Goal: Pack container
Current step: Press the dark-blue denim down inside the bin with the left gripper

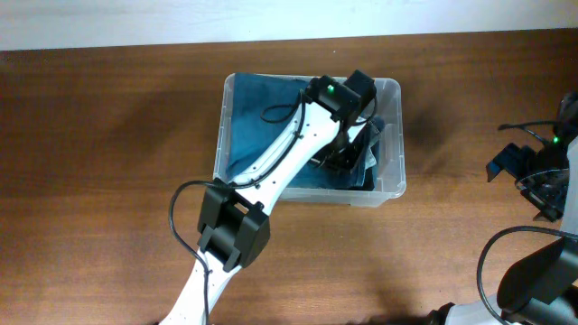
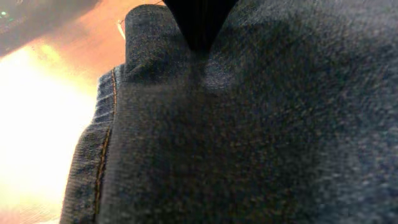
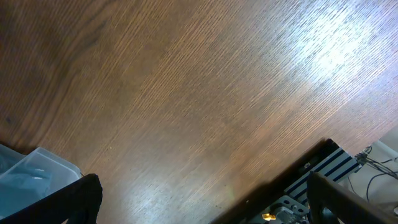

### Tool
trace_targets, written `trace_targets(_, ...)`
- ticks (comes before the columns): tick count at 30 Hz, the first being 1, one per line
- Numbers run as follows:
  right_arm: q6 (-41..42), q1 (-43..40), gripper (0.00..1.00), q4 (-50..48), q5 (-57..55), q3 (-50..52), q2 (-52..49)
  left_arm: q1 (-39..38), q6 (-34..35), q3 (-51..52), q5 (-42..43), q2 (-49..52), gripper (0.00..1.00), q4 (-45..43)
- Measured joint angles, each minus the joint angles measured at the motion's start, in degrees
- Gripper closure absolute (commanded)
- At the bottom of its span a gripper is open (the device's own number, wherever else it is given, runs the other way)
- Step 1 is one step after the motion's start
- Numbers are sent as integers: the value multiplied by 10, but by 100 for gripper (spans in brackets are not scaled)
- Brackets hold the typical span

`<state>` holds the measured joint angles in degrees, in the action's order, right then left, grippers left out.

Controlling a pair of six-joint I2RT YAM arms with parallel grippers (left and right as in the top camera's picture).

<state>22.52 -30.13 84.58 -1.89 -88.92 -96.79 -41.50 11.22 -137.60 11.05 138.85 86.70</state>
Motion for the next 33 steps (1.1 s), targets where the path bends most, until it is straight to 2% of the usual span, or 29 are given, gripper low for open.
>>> trace_targets(4,0,0,2,0,0,0,0,1,0,-30,1,0,99,16)
trace_targets(8,0,0,2,0,0,0,0,8,-8,-145,-13,1,98,23)
trace_targets(12,0,0,2,0,0,0,0,23,-11,-231,-60,-1,98,-36)
trace_targets(19,0,0,2,0,0,0,0,34,-12,-226,-95,15,98,-65)
trace_targets(27,0,0,2,0,0,0,0,40,-12,-220,-98,144,98,-106)
trace_targets(33,0,0,2,0,0,0,0,41,-12,-236,-98,146,98,-100)
